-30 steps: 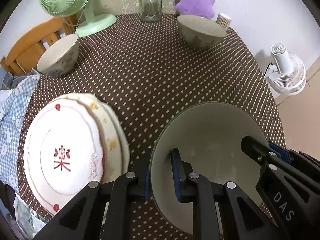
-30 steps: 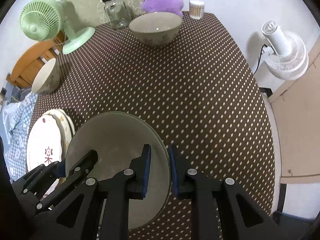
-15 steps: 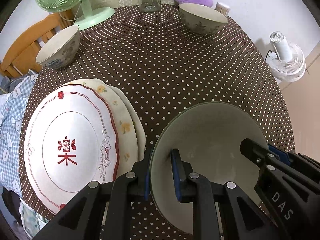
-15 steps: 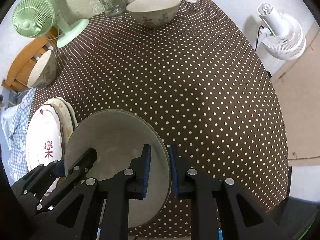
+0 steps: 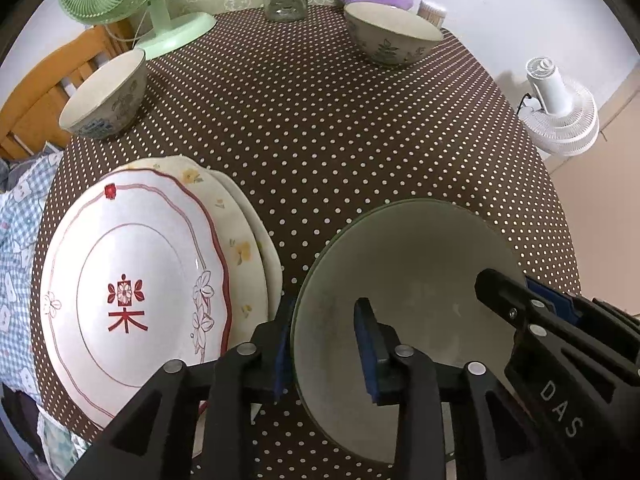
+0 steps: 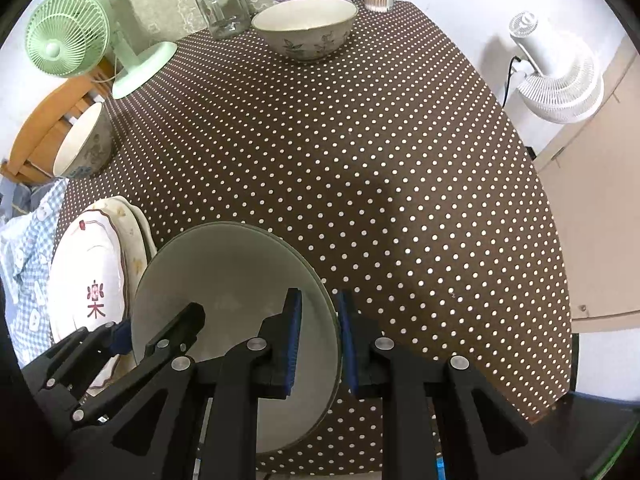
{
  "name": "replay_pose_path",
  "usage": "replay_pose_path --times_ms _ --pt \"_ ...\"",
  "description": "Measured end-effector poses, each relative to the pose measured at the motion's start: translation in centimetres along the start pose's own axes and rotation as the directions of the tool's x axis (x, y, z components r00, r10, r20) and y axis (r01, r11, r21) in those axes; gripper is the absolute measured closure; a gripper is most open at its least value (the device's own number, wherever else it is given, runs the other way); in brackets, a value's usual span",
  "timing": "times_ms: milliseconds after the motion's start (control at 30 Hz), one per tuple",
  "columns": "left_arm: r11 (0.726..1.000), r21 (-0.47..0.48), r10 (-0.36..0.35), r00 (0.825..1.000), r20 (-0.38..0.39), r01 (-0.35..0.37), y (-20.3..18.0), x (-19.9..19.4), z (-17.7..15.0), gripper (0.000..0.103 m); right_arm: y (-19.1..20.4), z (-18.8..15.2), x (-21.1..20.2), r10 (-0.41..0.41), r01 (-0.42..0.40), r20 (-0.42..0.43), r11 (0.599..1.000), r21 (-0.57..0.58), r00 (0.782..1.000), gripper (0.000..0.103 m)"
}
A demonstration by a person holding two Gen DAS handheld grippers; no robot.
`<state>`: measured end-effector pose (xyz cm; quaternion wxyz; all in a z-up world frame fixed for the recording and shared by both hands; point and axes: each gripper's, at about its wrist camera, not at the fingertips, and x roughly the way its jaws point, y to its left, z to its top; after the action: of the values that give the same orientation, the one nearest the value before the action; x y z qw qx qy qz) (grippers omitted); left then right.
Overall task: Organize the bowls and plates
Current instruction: 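Carry the large bowl beside the plate stack and lower it with the right tool, then open the right tool and move it toward the cream bowl by the jar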
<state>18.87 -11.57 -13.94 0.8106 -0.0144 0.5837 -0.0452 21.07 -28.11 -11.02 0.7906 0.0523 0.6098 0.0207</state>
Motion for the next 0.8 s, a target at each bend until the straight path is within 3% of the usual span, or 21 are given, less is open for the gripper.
replay_pose_path --times_ms 100,167,200,233,467,533,600,800 --pt "1.000 0.003 0.006 1.000 0.020 -0.006 0.2 -0.7 0.2 0.054 0.0 0.1 -0.7 -0.003 0.003 0.019 1.000 -0.002 1.000 0.075" --pt "1.000 -0.004 0.009 0.999 0.031 -0.008 0.6 -1.1 0.3 0.043 0.1 0.2 -1.3 -0.008 0.008 0.038 1.000 0.002 0.999 0.057" --pt "1.000 -0.007 0.005 0.999 0.038 -0.004 0.8 -1.3 0.4 0.041 0.1 0.2 -1.7 -0.010 0.009 0.052 1.000 0.008 0.999 0.042" --pt "1.000 -0.011 0.003 0.999 0.044 -0.003 1.1 -1.6 0.5 0.040 0.0 0.2 -2.1 -0.013 0.012 0.067 1.000 0.018 0.998 0.034" --pt "1.000 -0.002 -0.013 0.995 0.095 0.014 1.9 -3.9 1.3 0.030 0.5 0.6 -4.7 -0.003 -0.002 0.137 0.999 0.039 0.991 0.031" --pt "1.000 -0.003 -0.023 0.993 0.113 0.024 2.2 -4.6 1.5 0.027 0.5 0.8 -5.5 -0.007 -0.001 0.164 0.999 0.047 0.987 0.023" --pt "1.000 -0.003 -0.026 0.991 0.131 0.027 2.1 -5.2 1.9 0.023 0.4 1.2 -6.2 -0.006 -0.004 0.188 0.999 0.053 0.982 0.021" --pt "1.000 0.005 -0.019 0.983 0.181 0.019 1.2 -6.5 3.3 0.017 -0.1 2.8 -7.6 0.003 -0.011 0.230 0.999 0.032 0.973 0.019"
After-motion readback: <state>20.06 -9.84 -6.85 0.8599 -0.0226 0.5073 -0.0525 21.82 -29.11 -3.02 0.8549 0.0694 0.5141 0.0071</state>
